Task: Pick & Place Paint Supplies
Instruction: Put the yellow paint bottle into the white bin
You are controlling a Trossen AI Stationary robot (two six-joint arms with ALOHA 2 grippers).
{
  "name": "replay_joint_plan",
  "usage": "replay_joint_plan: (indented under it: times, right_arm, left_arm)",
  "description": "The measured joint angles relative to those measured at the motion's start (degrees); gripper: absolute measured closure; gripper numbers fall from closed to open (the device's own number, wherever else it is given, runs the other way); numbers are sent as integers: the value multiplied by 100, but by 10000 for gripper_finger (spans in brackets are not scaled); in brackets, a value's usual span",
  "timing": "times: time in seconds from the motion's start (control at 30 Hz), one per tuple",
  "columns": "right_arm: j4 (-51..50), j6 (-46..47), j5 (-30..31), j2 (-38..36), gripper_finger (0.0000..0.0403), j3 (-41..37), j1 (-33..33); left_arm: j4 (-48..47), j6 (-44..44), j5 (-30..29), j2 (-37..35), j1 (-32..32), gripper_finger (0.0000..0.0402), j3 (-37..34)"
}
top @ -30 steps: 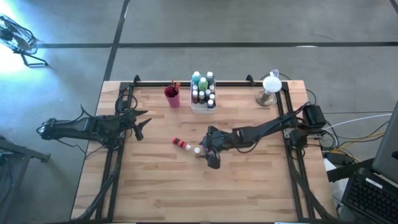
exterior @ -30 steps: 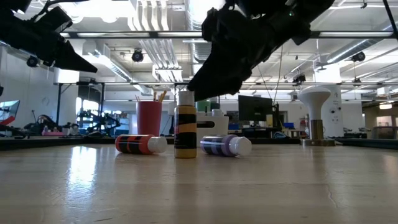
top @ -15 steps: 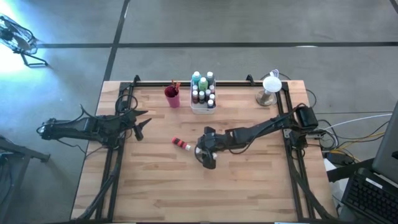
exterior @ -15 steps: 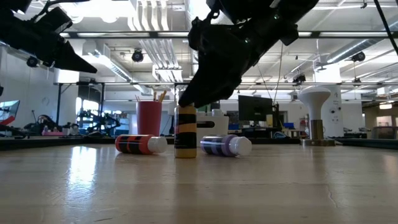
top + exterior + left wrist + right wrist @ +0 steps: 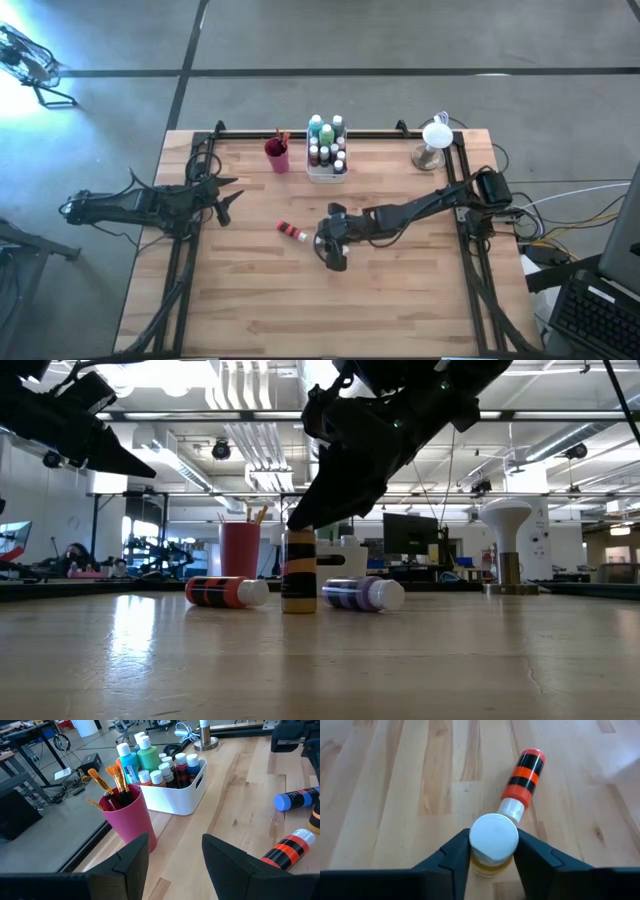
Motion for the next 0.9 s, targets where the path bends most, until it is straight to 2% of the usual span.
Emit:
replay_joint_plan:
  times: [0.07, 0.43, 0.73, 0.9]
  right_arm:
    - [12, -4, 8, 0, 293, -2, 0]
    - [-281, -114, 78, -138, 295, 116, -4]
    - [-1277, -658, 994, -693, 295, 652, -32]
    - [-1537, -840, 1084, -1030, 295, 887, -282]
  left_arm:
    - [0, 0, -2, 0, 0, 213, 0]
    - [2, 0, 0, 0, 0, 213, 0]
    - [4, -1, -2, -1, -1, 213, 0]
    - [-2, 0, 0, -2, 1, 213, 0]
